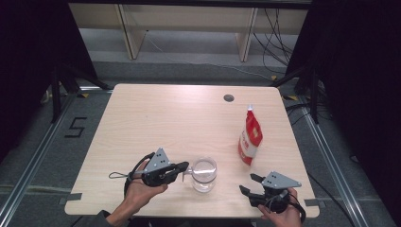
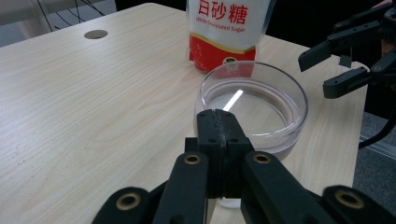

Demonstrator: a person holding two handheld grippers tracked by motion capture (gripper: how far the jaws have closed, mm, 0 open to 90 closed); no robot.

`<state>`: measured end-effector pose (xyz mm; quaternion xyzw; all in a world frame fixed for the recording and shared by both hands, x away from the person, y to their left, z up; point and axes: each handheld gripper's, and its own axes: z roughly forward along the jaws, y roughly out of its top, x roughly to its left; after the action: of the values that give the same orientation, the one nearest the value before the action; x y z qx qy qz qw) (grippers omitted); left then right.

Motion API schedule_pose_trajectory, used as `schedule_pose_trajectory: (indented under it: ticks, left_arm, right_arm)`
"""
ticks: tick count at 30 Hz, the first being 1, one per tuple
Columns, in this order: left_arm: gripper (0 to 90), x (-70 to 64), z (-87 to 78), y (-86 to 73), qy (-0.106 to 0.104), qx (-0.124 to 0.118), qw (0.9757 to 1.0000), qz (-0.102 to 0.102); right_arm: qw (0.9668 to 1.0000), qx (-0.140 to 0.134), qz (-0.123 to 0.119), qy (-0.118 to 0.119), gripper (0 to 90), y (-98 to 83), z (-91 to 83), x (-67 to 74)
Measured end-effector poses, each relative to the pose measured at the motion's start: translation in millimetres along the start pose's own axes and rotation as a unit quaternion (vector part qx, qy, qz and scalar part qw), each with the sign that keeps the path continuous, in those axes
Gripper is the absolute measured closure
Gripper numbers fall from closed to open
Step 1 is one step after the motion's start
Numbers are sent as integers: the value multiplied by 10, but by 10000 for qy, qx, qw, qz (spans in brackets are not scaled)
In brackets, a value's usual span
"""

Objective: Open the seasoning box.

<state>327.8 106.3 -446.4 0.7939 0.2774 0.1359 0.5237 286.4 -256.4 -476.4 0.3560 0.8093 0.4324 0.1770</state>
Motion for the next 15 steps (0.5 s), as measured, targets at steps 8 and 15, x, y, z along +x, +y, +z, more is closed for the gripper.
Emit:
schedule_pose_trajectory:
  ticks: [8,15]
  left_arm:
    - [891,16,3,-1,2,-16,9999,157]
    - [890,5,3,-13,42,-30,9999,106]
  right_arm:
    - [9995,-139,-220,178,525,77,44,26]
    - [9984,-415,-366,116,625,149,47,68]
